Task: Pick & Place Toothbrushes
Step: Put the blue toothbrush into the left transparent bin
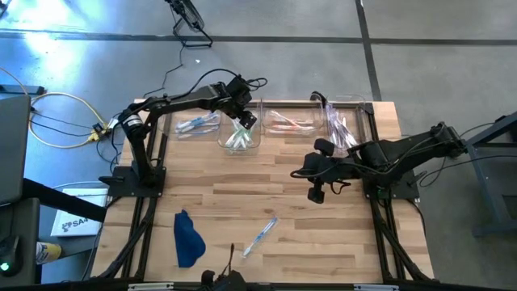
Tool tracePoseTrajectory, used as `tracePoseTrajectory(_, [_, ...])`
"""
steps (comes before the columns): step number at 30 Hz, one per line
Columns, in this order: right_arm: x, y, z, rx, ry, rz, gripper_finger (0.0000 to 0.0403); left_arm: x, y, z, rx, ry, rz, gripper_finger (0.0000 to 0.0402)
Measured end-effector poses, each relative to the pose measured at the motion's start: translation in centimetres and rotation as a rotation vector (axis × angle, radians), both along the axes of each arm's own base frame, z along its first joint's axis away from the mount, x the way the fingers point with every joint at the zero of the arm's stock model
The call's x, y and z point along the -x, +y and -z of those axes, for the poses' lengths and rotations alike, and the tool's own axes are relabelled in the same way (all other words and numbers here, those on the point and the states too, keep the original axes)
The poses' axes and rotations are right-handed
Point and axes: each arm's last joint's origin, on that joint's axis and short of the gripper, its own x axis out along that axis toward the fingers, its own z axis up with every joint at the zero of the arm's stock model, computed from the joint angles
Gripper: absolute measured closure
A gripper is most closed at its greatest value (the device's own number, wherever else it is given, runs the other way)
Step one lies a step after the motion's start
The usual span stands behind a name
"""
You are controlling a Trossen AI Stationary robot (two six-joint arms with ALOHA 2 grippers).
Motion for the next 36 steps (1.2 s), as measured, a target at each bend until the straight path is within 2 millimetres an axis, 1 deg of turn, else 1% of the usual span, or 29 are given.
tracePoseTrajectory(4, [0.0, 0.0, 0.0, 0.000, 0.000, 0.000, 0.0401, -0.1, 0.0, -0.1, -0.006, -0.012, -0.004, 0.0192])
tracePoseTrajectory(7, [0.0, 0.0, 0.0, 0.000, 0.000, 0.000, 0.0401, -0.5, 0.4, -0.5, -0.062, -0.053, -0.023, 0.0192])
tracePoseTrajectory(11, [0.0, 0.0, 0.0, 0.003, 0.001, -0.003, 0.0400, -0.4, 0.0, -0.7, 0.000, -0.087, 0.049, 0.0192])
tracePoseTrajectory(14, [0.0, 0.0, 0.0, 0.005, 0.000, -0.005, 0.0400, -0.7, -1.0, -1.0, 0.024, -0.094, 0.140, 0.0192])
tracePoseTrajectory(16, [0.0, 0.0, 0.0, 0.005, -0.003, -0.005, 0.0400, -0.7, -1.9, -0.9, 0.045, -0.060, 0.171, 0.0192])
tracePoseTrajectory(19, [0.0, 0.0, 0.0, -0.003, -0.004, 0.002, 0.0400, -1.6, -3.4, -1.4, -0.052, -0.028, 0.228, 0.0192])
tracePoseTrajectory(25, [0.0, 0.0, 0.0, -0.022, -0.006, 0.013, 0.0400, -2.4, -7.0, -3.4, -0.233, 0.017, 0.245, 0.0192])
tracePoseTrajectory(28, [0.0, 0.0, 0.0, -0.024, -0.006, 0.013, 0.0400, -2.7, -9.3, -5.1, -0.364, 0.020, 0.309, 0.0192])
tracePoseTrajectory(31, [0.0, 0.0, 0.0, -0.024, -0.006, 0.013, 0.0400, -2.8, -12.0, -6.8, -0.454, 0.001, 0.413, 0.0192])
tracePoseTrajectory(36, [0.0, 0.0, 0.0, -0.024, -0.006, 0.013, 0.0400, -2.1, -17.4, -9.0, -0.545, -0.040, 0.630, 0.0192])
